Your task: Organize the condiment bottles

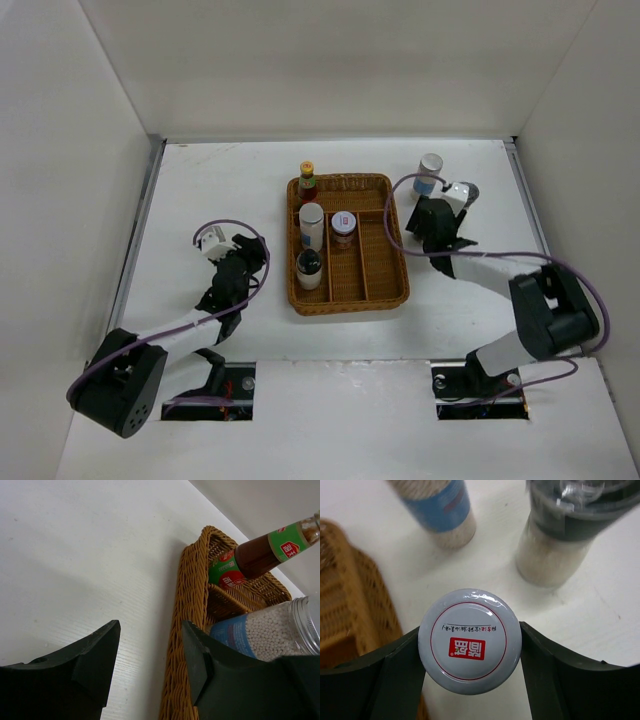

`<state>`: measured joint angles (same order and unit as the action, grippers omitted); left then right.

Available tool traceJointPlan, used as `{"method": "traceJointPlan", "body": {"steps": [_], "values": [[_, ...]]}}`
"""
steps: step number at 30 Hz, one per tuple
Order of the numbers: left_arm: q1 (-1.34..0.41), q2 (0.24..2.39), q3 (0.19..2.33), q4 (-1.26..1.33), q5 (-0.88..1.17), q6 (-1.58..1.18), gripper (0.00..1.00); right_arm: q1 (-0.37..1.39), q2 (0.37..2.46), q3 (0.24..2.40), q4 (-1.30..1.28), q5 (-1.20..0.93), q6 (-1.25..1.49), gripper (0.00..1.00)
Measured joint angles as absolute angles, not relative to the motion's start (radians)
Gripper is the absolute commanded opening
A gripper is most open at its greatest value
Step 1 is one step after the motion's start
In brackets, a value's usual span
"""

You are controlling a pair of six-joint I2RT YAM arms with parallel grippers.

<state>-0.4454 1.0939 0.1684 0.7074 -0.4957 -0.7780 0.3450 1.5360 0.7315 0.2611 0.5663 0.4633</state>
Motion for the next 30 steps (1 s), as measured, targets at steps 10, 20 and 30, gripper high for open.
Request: {"method": "traceJointPlan", "body": {"steps": [10, 20, 30], "values": [[-0.44, 1.092, 0.168, 0.708, -0.492, -0.778, 0.51, 0.68, 1.09, 0.678, 0.171, 0.655, 0.413, 0.56], [-0.429, 1.072, 0.168, 0.712, -0.487, -0.778, 0.53, 0.94, 1.279, 0.745, 0.163, 0.525, 0.417, 0.56], [-0.419, 1.062, 0.168, 0.716, -0.484, -0.778, 0.53, 0.945, 1.466, 0.759, 0.187, 0.49, 0.437, 0.66]]}}
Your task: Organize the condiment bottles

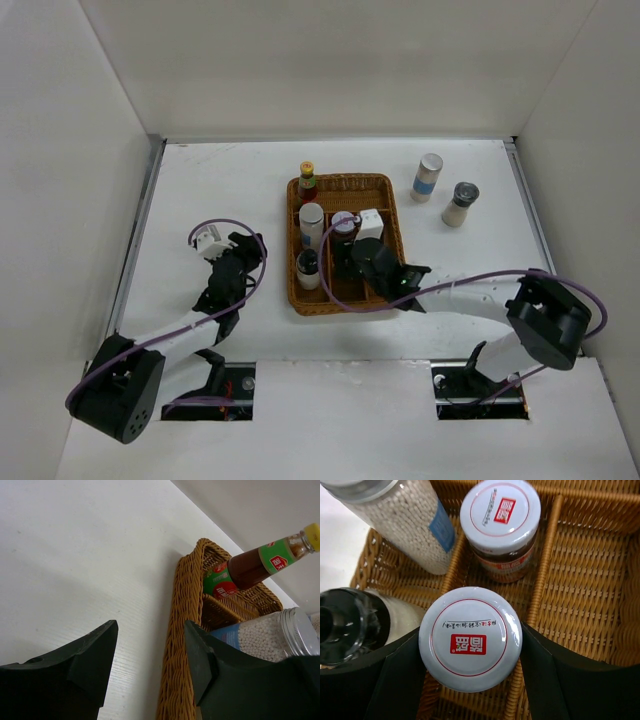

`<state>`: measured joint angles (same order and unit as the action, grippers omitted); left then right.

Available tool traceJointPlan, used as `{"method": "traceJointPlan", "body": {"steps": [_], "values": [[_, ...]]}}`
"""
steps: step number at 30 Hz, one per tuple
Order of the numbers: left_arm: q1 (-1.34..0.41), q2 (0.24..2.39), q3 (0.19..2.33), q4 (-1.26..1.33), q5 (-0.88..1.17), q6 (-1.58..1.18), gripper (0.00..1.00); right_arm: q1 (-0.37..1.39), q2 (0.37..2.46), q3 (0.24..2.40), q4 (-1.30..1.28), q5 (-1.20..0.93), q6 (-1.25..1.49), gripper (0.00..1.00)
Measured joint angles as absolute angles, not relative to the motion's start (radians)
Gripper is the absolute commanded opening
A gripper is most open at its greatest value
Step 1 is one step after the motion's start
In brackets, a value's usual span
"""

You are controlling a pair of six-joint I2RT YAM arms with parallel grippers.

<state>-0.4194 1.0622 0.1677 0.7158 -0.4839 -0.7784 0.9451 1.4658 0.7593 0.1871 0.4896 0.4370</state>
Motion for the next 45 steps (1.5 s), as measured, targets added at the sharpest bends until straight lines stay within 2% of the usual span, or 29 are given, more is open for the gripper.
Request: {"method": "traceJointPlan", "body": {"steps": [6, 9, 12, 15, 16, 18, 19, 21, 23, 25, 30, 35, 38, 41, 45], "values": [[-0.419, 1.063, 0.168, 0.715, -0.48, -0.778, 0.53, 0.964, 1.471, 0.76, 0.206, 0.493, 0.444, 0.93], [-0.419, 1.063, 0.168, 0.715, -0.477, -0.778, 0.54, 0.959, 1.411, 0.762, 0.212, 0.495, 0.44, 0.94], [-0.419, 1.063, 0.168, 0.715, -0.477, -0.778, 0.54, 0.906, 1.341, 0.778, 0.217, 0.496, 0.427, 0.89], [-0.419, 1.063, 0.168, 0.715, -0.476, -0.778, 0.54, 0.783, 1.3, 0.81, 0.234, 0.508, 0.415, 0.71], [-0.419, 1.063, 0.168, 0.715, -0.474, -0.778, 0.54, 0.728, 1.299, 0.833, 0.239, 0.513, 0.409, 0.69], [-0.419, 1.063, 0.168, 0.715, -0.473, -0.778, 0.54, 0.636, 1.313, 0.887, 0.239, 0.521, 0.386, 0.71], [-0.419, 1.063, 0.168, 0.715, -0.473, -0.778, 0.54, 0.596, 1.325, 0.917, 0.238, 0.528, 0.37, 0.76], [-0.419, 1.063, 0.168, 0.715, -0.472, -0.778, 0.54, 0.523, 1.358, 0.989, 0.234, 0.546, 0.33, 0.9], [-0.419, 1.061, 0.167, 0.715, -0.47, -0.778, 0.54, 0.454, 1.404, 1.067, 0.229, 0.561, 0.286, 0.98], [-0.419, 1.055, 0.165, 0.715, -0.468, -0.778, 0.54, 0.388, 1.46, 1.142, 0.219, 0.569, 0.25, 1.0], [-0.419, 1.047, 0.162, 0.715, -0.466, -0.778, 0.54, 0.273, 1.62, 1.262, 0.155, 0.551, 0.21, 1.0], [-0.419, 1.049, 0.162, 0.715, -0.466, -0.778, 0.54, 0.238, 1.734, 1.276, 0.081, 0.492, 0.201, 1.0], [-0.419, 1.05, 0.162, 0.715, -0.466, -0.778, 0.54, 0.227, 1.776, 1.283, 0.058, 0.458, 0.201, 0.97], [-0.419, 1.057, 0.162, 0.715, -0.465, -0.778, 0.54, 0.216, 1.803, 1.293, 0.059, 0.432, 0.202, 0.9], [-0.42, 1.063, 0.162, 0.715, -0.462, -0.778, 0.55, 0.205, 1.841, 1.323, 0.068, 0.398, 0.203, 0.72]]}}
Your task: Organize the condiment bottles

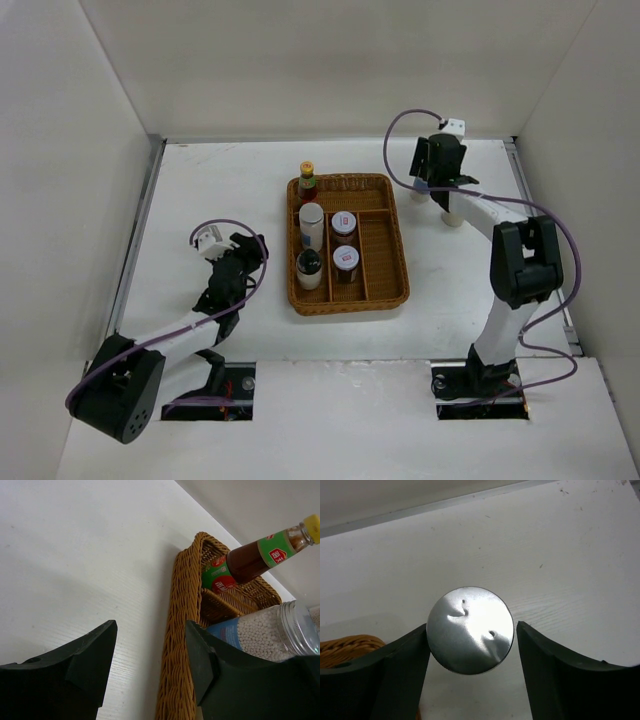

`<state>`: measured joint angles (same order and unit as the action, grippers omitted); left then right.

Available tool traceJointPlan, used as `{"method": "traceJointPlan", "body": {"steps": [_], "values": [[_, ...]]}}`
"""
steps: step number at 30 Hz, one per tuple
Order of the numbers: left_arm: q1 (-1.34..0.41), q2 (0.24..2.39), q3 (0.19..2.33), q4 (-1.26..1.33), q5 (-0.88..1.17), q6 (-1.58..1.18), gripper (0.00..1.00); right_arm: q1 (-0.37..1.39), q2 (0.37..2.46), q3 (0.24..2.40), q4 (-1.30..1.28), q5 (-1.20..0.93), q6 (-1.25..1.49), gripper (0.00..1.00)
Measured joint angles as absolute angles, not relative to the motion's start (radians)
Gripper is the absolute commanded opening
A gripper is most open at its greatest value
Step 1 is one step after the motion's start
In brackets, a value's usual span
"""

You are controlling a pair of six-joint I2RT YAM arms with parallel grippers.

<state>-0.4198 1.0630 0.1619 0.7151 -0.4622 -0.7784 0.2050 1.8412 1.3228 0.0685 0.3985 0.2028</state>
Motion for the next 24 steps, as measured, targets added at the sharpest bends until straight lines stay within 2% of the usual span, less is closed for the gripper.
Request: {"method": "traceJointPlan", "body": {"steps": [3, 4, 8, 12, 19, 24], "values": [[-0.42, 1.063, 0.162, 0.715, -0.461, -0.778, 0.55, 0.202, 1.854, 1.327, 0.087, 0.387, 0.204, 0.58], [-0.42, 1.063, 0.162, 0.715, -0.461, -0.778, 0.55, 0.202, 1.855, 1.327, 0.09, 0.386, 0.202, 0.57], [-0.42, 1.065, 0.162, 0.715, -0.461, -0.778, 0.55, 0.205, 1.84, 1.296, 0.125, 0.386, 0.201, 0.55], [-0.42, 1.079, 0.162, 0.716, -0.455, -0.778, 0.56, 0.231, 1.739, 1.196, 0.147, 0.406, 0.187, 0.56], [-0.42, 1.087, 0.162, 0.719, -0.449, -0.778, 0.56, 0.379, 1.521, 1.144, 0.222, 0.422, 0.171, 0.56], [-0.42, 1.095, 0.162, 0.719, -0.443, -0.778, 0.56, 0.473, 1.527, 1.174, 0.279, 0.405, 0.163, 0.56]]}}
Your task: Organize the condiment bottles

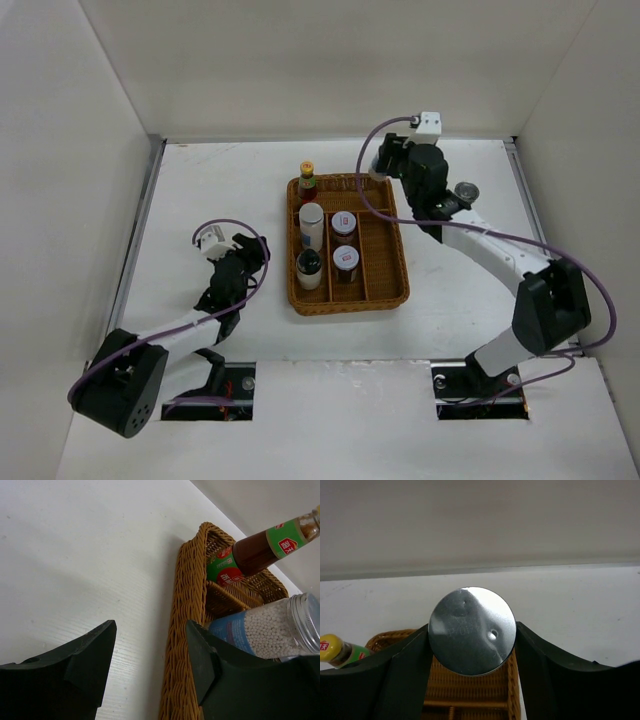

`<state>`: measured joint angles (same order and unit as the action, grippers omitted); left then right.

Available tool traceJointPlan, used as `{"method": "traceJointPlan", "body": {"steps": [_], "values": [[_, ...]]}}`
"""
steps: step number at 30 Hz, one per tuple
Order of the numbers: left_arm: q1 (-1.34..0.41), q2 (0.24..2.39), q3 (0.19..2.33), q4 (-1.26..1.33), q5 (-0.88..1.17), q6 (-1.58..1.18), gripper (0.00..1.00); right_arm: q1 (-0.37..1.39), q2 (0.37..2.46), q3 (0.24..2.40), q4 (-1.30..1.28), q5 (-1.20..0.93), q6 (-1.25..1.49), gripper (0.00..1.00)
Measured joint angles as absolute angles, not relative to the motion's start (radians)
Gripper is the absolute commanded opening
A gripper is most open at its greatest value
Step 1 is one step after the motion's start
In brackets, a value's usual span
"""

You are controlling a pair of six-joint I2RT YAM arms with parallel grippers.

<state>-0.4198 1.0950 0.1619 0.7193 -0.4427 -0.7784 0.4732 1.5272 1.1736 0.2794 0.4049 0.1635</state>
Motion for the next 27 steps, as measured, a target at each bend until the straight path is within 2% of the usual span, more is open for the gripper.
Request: {"method": "traceJointPlan", "body": {"steps": [13, 18, 27], "values": [[-0.418, 1.075, 0.162, 0.722, -0.439, -0.778, 0.57, 0.512, 1.781, 1.213, 0.247, 0.387, 0.161, 0.6], [-0.416, 1.078, 0.162, 0.723, -0.435, -0.778, 0.57, 0.519, 1.801, 1.214, 0.255, 0.399, 0.162, 0.77], [-0.413, 1.083, 0.162, 0.723, -0.433, -0.778, 0.57, 0.519, 1.8, 1.218, 0.255, 0.412, 0.173, 0.97]]}}
